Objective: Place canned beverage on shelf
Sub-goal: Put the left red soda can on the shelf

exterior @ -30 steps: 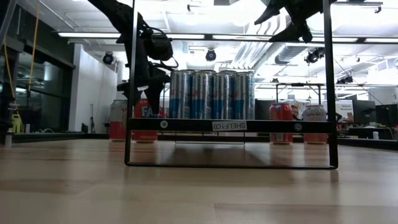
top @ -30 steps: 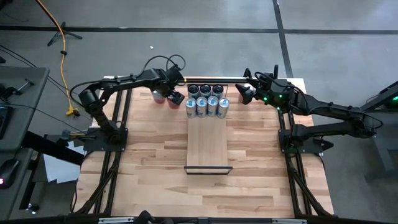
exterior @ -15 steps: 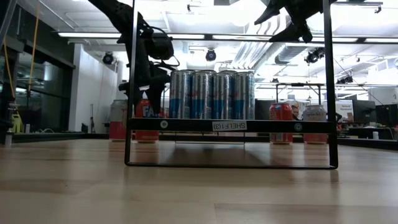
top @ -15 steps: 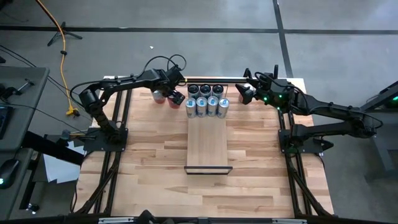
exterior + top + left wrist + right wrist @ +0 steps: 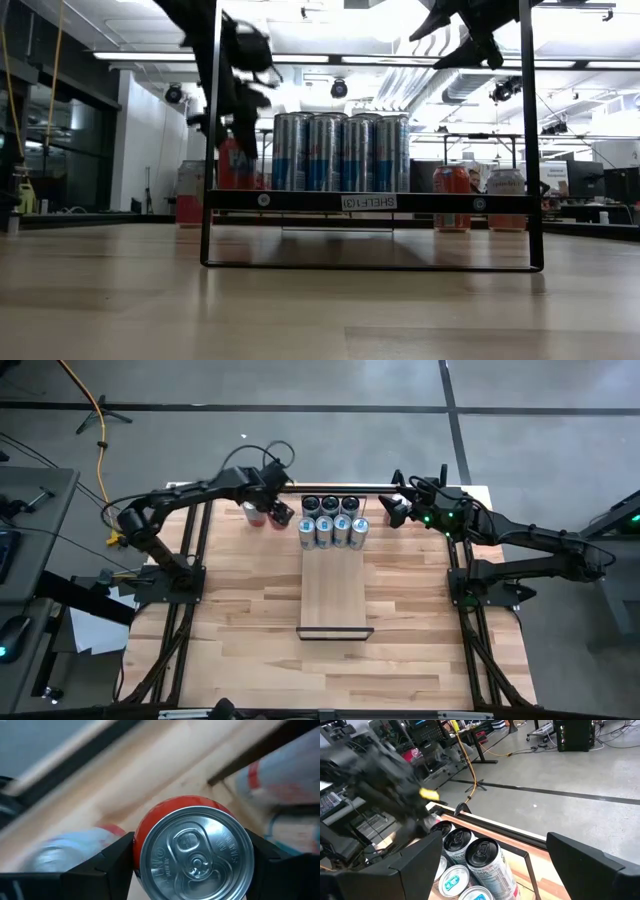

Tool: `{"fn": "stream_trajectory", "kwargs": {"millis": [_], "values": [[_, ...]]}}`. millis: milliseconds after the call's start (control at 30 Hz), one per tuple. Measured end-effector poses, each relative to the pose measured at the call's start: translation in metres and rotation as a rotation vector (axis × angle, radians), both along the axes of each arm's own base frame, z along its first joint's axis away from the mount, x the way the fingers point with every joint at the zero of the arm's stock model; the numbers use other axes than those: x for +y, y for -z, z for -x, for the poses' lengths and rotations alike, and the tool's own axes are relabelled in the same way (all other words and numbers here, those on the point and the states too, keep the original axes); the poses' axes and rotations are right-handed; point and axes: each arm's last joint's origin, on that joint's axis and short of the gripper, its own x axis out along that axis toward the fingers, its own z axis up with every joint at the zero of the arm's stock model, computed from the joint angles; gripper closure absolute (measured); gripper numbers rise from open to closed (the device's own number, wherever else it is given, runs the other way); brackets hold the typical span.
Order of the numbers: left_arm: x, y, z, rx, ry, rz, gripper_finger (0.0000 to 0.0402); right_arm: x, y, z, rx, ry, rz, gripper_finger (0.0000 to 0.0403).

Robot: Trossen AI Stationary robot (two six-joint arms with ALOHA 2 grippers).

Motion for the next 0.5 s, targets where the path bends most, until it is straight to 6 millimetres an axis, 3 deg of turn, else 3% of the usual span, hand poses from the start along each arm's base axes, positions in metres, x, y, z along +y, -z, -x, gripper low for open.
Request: {"fn": "stream_trajectory", "kwargs": {"millis": [300, 500], "values": [[-0.019, -0.112, 0.037, -0.225, -0.028, -0.258, 0.0173, 0.001, 0.000, -0.001, 0.002, -0.045, -0.010, 0.0059], [-0.042, -0.152, 0.063, -0.343, 0.028, -0.379, 0.0173, 0.002, 0.001, -0.001, 0.002, -0.065, -0.015, 0.0059]]}}
